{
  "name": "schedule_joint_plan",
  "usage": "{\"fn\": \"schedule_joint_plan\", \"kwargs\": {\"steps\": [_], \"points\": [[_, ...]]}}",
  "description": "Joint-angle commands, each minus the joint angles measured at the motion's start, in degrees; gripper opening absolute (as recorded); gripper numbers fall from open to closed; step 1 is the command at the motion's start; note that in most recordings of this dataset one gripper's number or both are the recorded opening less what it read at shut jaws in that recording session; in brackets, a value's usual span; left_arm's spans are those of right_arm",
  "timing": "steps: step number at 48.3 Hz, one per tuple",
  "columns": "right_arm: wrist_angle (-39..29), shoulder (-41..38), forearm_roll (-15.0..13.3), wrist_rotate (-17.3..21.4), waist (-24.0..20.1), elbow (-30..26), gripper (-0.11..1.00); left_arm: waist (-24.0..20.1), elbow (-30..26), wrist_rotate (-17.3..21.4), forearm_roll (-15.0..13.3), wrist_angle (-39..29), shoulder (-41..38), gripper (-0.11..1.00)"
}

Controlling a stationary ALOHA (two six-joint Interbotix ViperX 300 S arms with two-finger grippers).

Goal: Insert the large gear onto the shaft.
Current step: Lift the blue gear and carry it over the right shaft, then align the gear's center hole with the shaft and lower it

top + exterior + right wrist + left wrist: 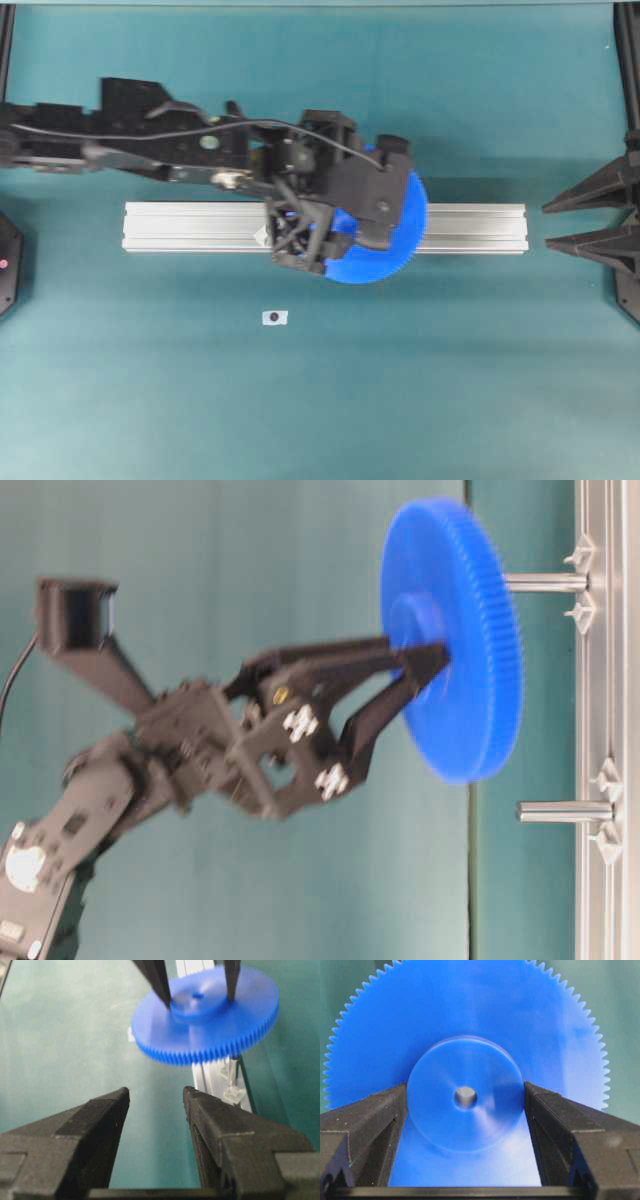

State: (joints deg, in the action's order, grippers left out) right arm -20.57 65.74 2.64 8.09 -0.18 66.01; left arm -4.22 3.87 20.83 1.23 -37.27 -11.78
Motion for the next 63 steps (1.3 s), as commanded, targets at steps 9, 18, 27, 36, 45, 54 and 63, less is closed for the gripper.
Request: {"fn": "schedule_joint_plan", "kwargs": {"steps": [9,18,27,36,45,54,63], "points": [[0.3,-0.2,-0.1,0.4,0.2,-0.4,0.57,-1.4,-5.1,1.2,0.1,0.5,-2.4,0.77],[0.3,0.3,-0.1,0.4,0.3,-0.2,0.57,-1.8,-7.3,2.3,0.1,0.5,-5.0,0.77],[-0.3,0.9,-0.1,0.4,0.2,-0.1,0.57,-2.1,-9.1,2.8,0.0,0.4,-7.3,0.77],[-0.9,0.9,-0.2,0.4,0.3,-0.1,0.57,-3.0,-9.8,2.9,0.1,0.4,-8.1,0.77],[-0.9,1.0,-0.1,0.4,0.3,-0.1,0.57,-4.3,-9.9,3.0,0.1,-0.1,-8.1,0.77],[-0.9,1.0,-0.1,0.4,0.3,-0.1,0.57,-5.8,-9.9,3.0,0.4,-2.1,-8.0,0.77],[-0.9,1.0,-0.2,0.4,0.4,-0.1,0.57,-5.9,-9.8,3.8,0.4,-2.3,-8.3,0.77]]}}
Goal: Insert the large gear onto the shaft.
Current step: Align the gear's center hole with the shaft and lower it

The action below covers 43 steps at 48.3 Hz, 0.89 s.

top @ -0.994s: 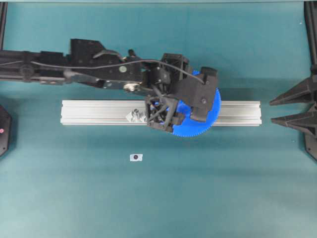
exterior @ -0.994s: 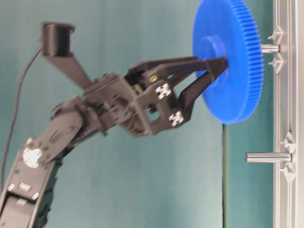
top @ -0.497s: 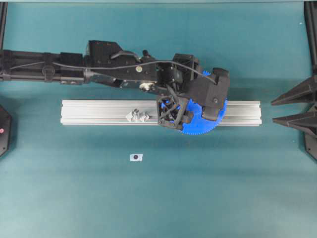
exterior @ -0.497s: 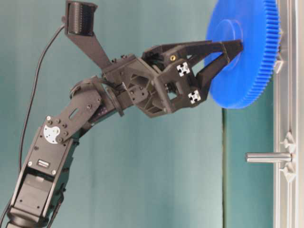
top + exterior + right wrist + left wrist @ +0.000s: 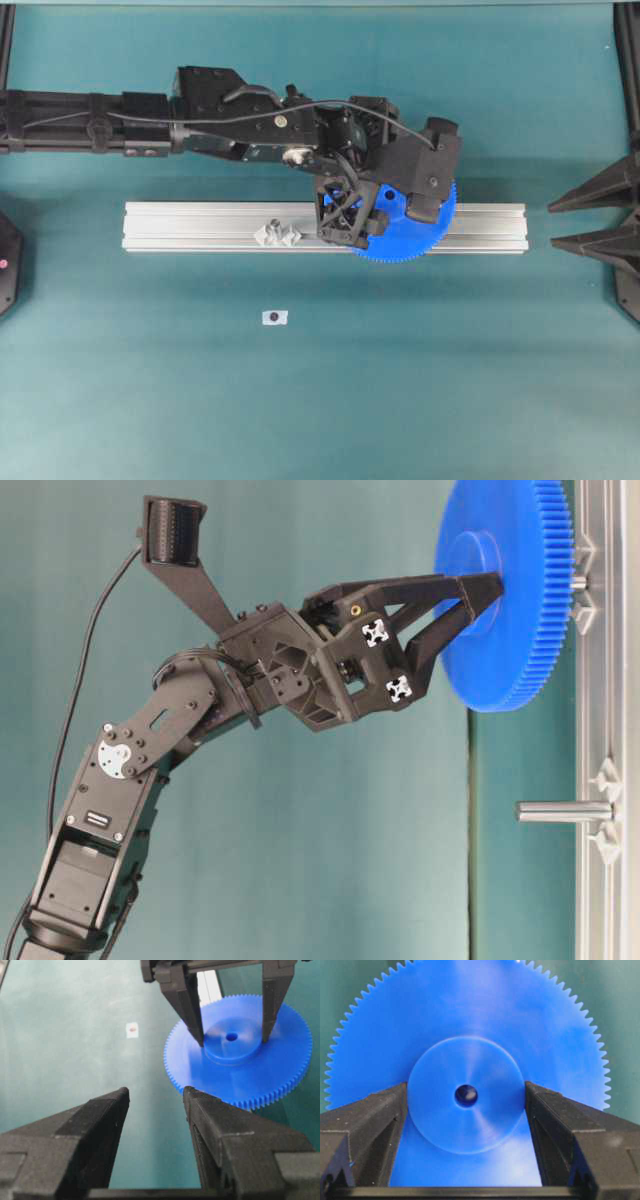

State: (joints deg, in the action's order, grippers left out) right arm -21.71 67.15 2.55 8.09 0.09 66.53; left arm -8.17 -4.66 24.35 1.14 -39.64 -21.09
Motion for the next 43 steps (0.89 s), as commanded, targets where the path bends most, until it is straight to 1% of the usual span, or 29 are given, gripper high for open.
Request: {"fn": "schedule_joint_plan", "kwargs": {"steps": [1,17,30,43], "points": [[0.3,-0.4,-0.1,0.4,0.2,-0.6,0.57,-2.0,-1.3,0.4,0.4,0.1,1.1,0.77],[0.4,-0.4,-0.1,0.4,0.3,-0.7,0.57,-1.9,-3.3,0.5,0.4,-0.7,0.7,0.77],[0.3,-0.4,0.0,0.4,0.3,-0.7,0.57,-1.8,-3.5,-0.6,0.4,-0.4,0.4,0.77],[0.3,-0.4,0.0,0.4,0.3,-0.6,0.57,-1.8,-3.5,-0.5,0.4,-0.4,0.4,0.77]]}}
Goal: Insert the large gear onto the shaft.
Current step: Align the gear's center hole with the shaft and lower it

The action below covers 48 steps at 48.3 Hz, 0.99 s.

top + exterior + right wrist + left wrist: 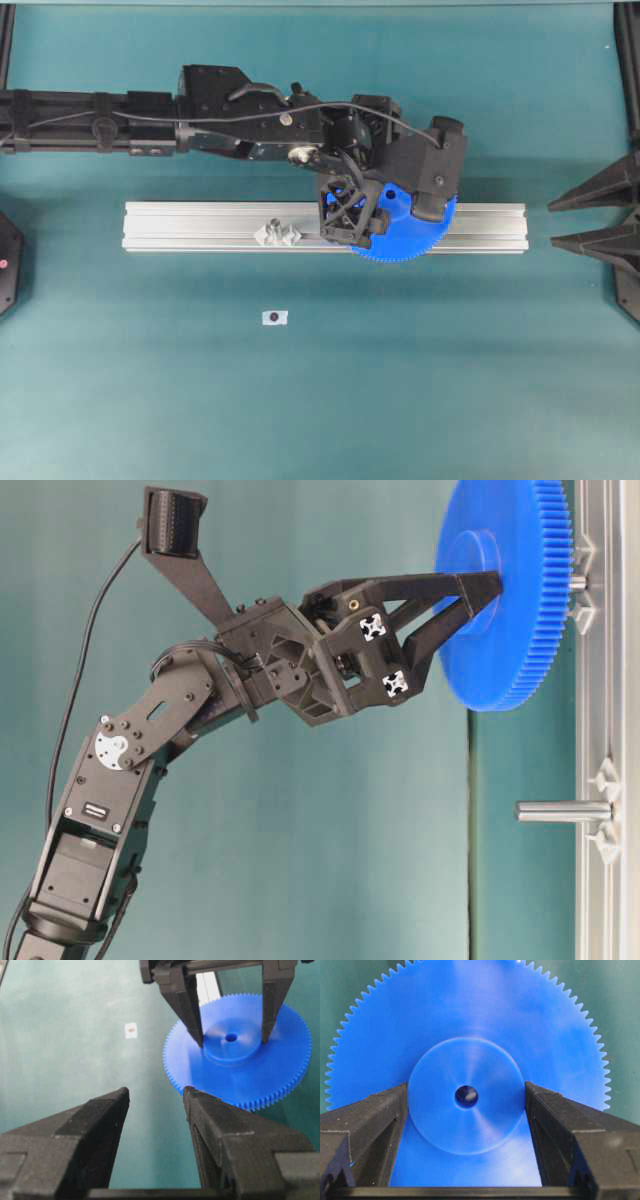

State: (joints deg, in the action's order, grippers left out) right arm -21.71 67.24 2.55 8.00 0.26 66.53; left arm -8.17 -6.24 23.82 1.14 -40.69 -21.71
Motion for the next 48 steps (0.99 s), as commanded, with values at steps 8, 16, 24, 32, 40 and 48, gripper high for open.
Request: {"fn": "schedule_joint_plan", "kwargs": {"steps": [8,16,24,32,40,48], "points": [[0.4,-0.5,0.0,0.5,0.1,-0.7,0.57,-1.8,-2.0,0.0,0.4,0.6,0.9,0.77],[0.3,-0.4,-0.1,0.5,0.2,-0.7,0.57,-1.6,-2.1,0.9,0.4,0.8,0.5,0.78],[0.3,-0.5,0.0,0.5,0.4,-0.8,0.57,-1.6,-2.0,1.0,0.4,0.8,0.4,0.88],[0.3,-0.5,0.0,0.5,0.4,-0.9,0.57,-1.5,-2.3,1.1,0.4,1.4,0.4,0.86],[0.3,-0.5,0.0,0.5,0.5,-1.0,0.57,-1.6,-2.9,1.1,0.4,1.1,0.3,0.86],[0.4,-0.5,-0.1,0.5,0.5,-1.0,0.57,-1.5,-2.6,1.0,0.4,-0.4,0.0,0.86]]}}
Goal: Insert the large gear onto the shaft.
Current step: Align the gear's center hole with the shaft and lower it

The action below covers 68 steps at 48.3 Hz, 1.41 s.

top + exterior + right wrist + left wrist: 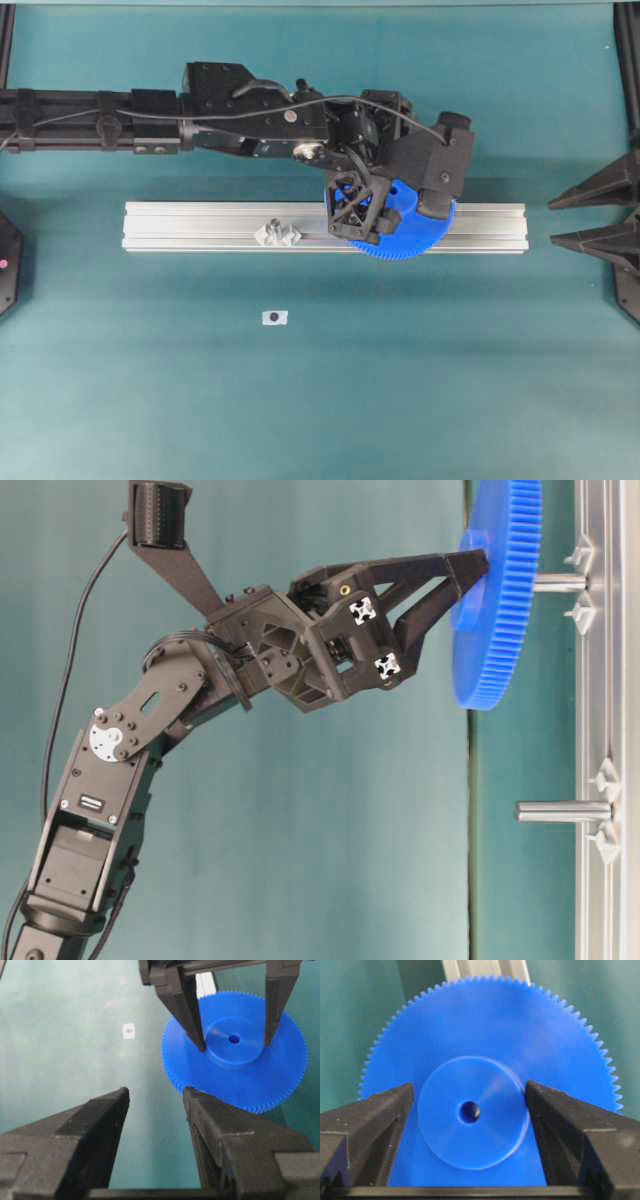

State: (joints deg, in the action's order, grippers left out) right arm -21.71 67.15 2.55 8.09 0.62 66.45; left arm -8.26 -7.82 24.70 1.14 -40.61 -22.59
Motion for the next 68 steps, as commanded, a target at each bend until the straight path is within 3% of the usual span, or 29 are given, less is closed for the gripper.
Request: {"fn": "schedule_joint_plan", "kwargs": {"steps": [1,35,68], "points": [[0.4,-0.4,0.0,0.4,0.2,-0.9,0.57,-1.4,-1.1,0.1,0.4,-0.6,0.9,0.86],[0.4,-0.4,0.0,0.4,0.2,-0.8,0.57,0.8,2.5,-0.5,0.4,-0.4,1.1,0.86],[0.6,-0.4,-0.1,0.4,0.2,-1.0,0.57,-0.9,-1.4,-0.5,0.4,-2.2,1.1,0.86]]}}
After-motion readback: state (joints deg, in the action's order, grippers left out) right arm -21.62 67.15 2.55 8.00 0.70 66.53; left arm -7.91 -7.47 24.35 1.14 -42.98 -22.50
